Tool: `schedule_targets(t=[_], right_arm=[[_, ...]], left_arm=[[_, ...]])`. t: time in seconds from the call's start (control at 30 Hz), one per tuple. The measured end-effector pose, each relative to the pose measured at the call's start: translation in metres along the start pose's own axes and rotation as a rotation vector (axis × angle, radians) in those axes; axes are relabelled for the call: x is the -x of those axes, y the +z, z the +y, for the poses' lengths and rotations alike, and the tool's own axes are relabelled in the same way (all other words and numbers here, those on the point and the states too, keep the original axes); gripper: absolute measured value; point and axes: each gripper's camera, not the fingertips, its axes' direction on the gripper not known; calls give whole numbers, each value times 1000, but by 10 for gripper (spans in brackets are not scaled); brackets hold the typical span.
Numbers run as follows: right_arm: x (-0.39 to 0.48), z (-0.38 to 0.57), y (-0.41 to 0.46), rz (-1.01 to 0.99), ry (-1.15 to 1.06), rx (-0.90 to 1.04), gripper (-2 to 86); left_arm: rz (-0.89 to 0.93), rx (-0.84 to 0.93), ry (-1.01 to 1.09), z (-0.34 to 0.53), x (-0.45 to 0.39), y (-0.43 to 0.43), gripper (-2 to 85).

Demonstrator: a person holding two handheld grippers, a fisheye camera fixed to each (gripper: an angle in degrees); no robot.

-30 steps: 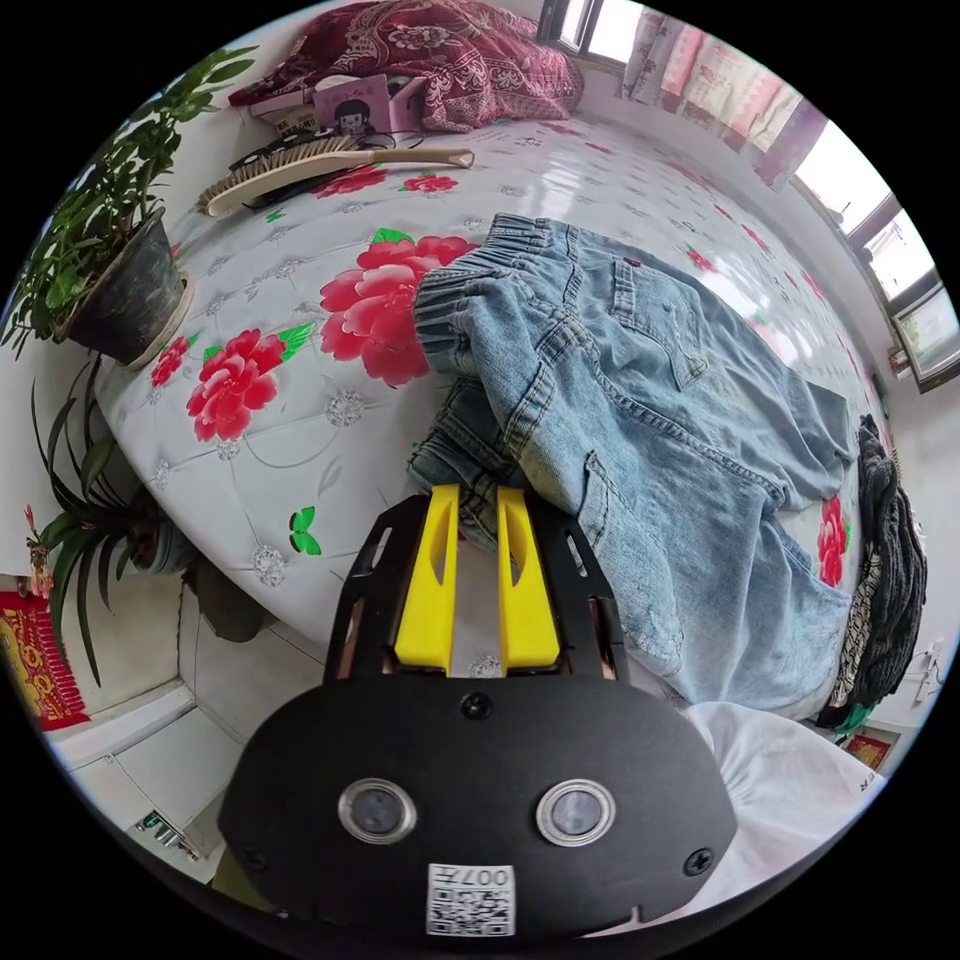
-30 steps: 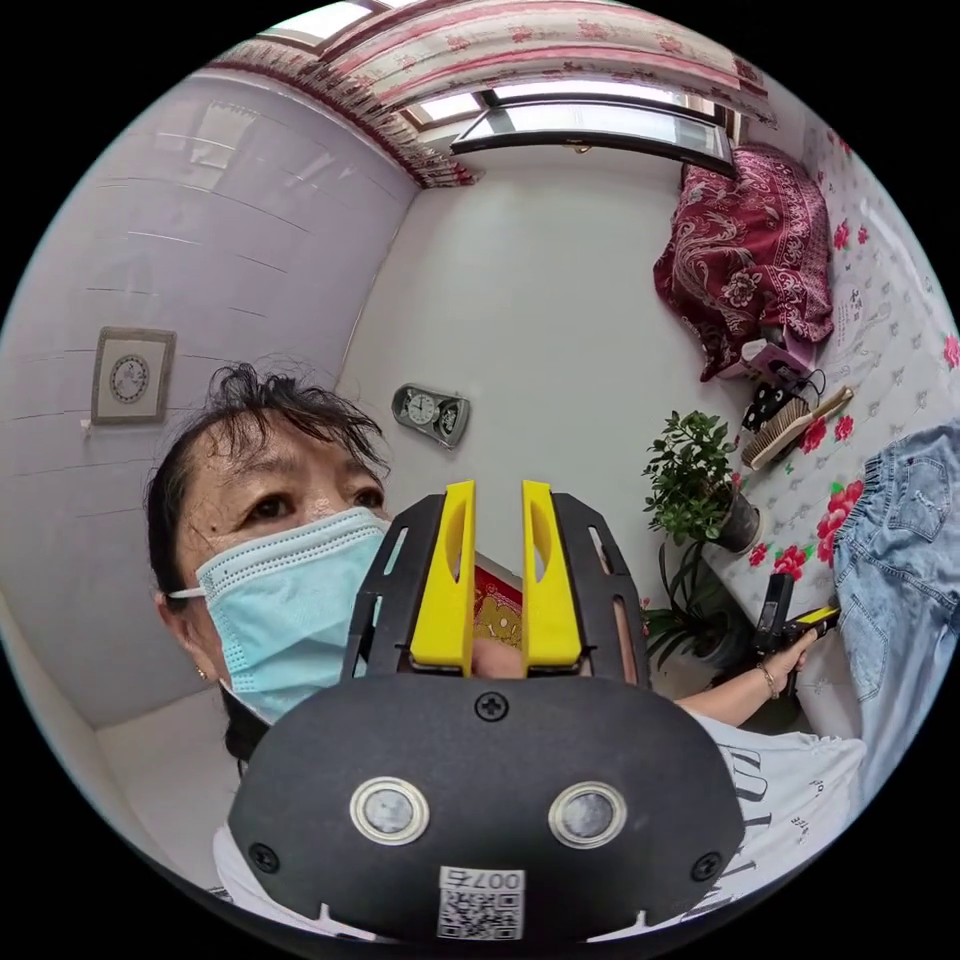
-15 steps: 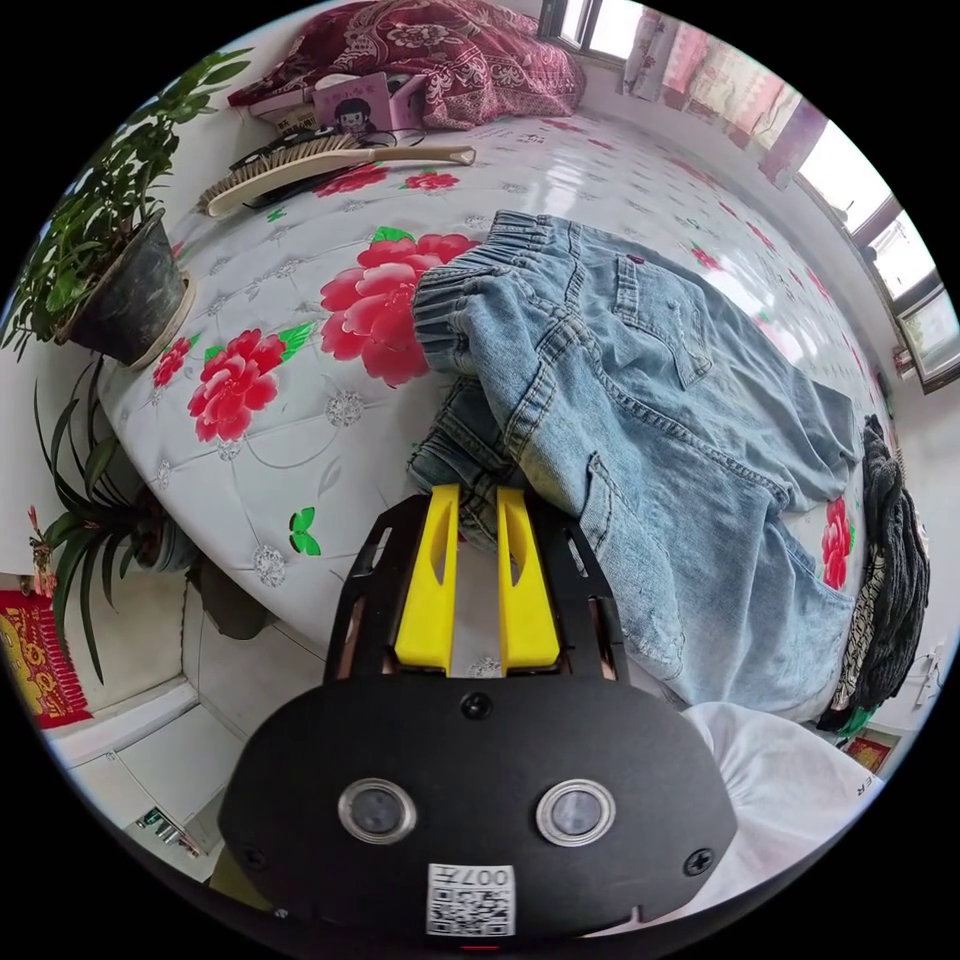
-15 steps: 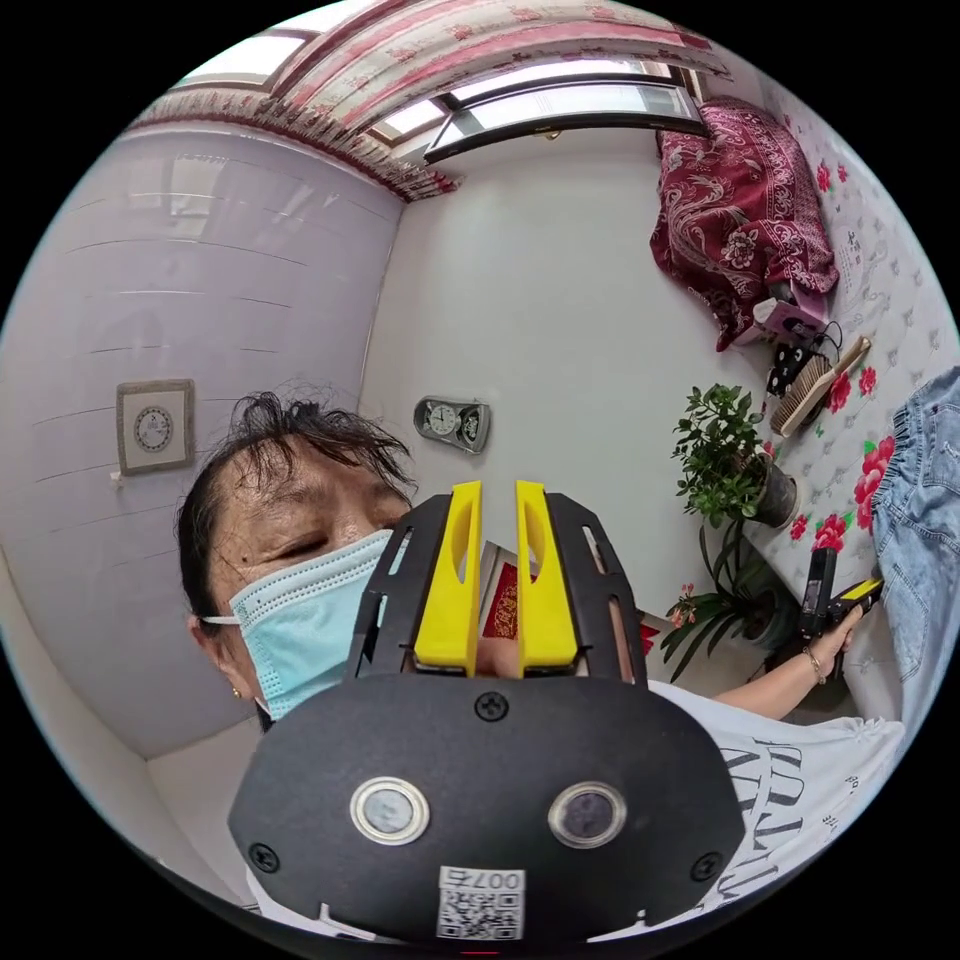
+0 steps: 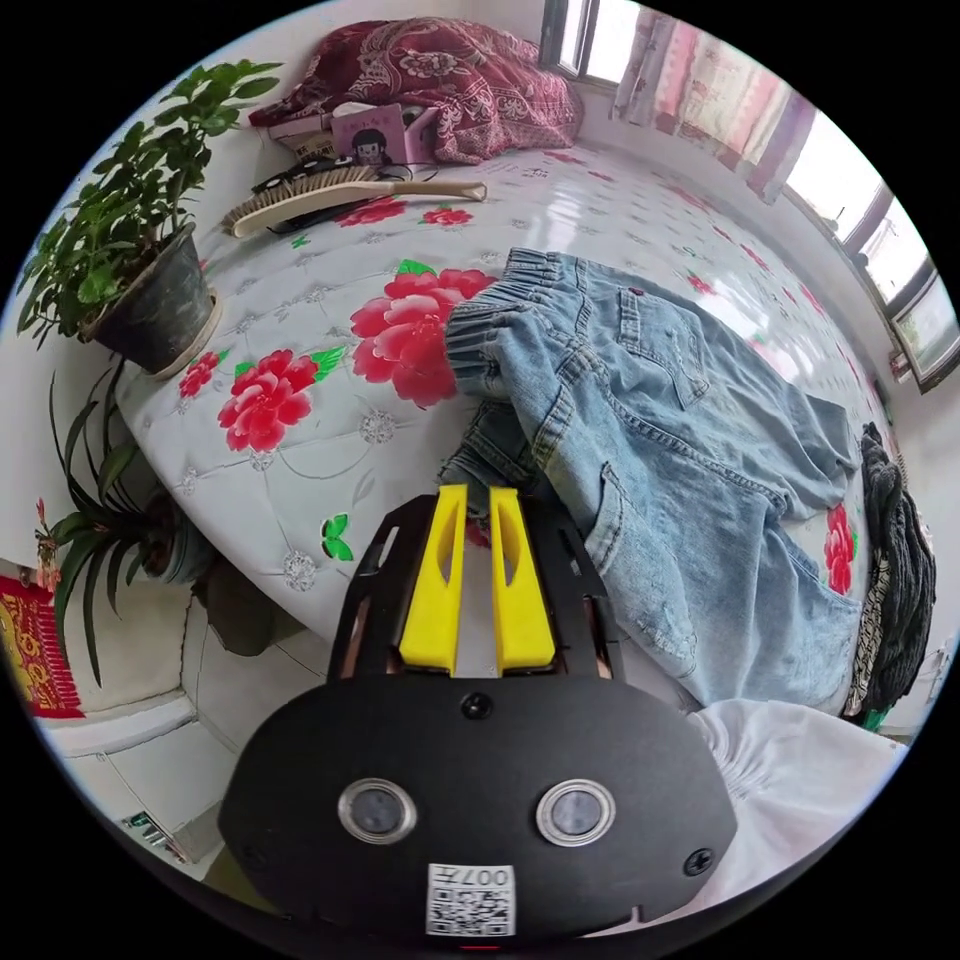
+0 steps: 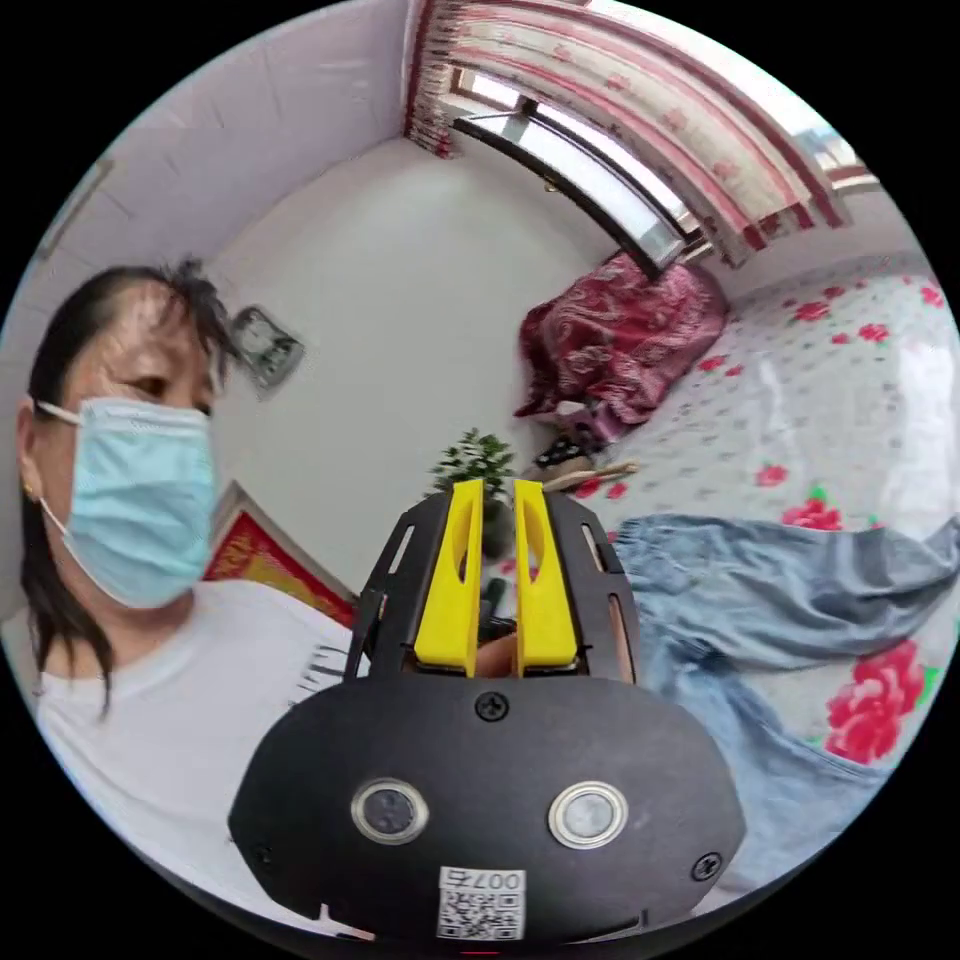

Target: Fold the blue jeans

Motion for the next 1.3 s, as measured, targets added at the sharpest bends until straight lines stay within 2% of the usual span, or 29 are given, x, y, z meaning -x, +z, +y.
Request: schedule_targets(t=[0.03, 0.1, 0.2, 0.27, 0.37, 0.5, 0.57, 0.67, 0.77, 0.87, 0.93, 1.0, 1.13, 1.27, 1.3], right_arm=[[-13, 14, 9, 106, 14, 47, 58], [-66, 76, 45, 405, 130, 304, 62], [-99, 146, 72, 542, 242, 556, 69], [-97, 169, 82, 557, 249, 604, 74], [-85, 188, 111, 634, 185, 677, 80], [-75, 184, 118, 624, 207, 583, 66], [-76, 179, 117, 607, 218, 594, 55], [-75, 160, 105, 517, 231, 618, 24], [-61, 142, 62, 502, 221, 459, 7], [-58, 141, 7, 664, 287, 306, 3], [-70, 153, -20, 761, 346, 273, 5], [-103, 178, -44, 828, 483, 307, 15], [-147, 207, -57, 917, 611, 371, 35], [-183, 203, -34, 820, 677, 497, 30], [-183, 191, -26, 819, 616, 532, 21]], left_arm=[[9, -1, -9, 1, 5, -1, 49], [53, 14, -36, 4, 24, 2, 63], [99, 49, -38, -3, 31, 13, 79], [117, 73, -22, -12, 20, 22, 78], [-36, 79, 74, -30, -23, 32, 65], [-288, 75, 185, -44, -73, 46, 45], [-322, 69, 211, -43, -80, 47, 19], [-253, 54, 184, -37, -63, 31, 1], [-171, 30, 171, -17, -29, -9, -4], [-130, 35, 141, 12, 19, -56, -6], [-63, 44, 83, 25, 54, -76, -7], [11, 79, -10, 37, 88, -84, -9], [-10, 102, -34, 43, 96, -71, -9], [54, 49, -37, 18, 89, -71, -9], [91, 28, -34, 4, 86, -76, -9]])
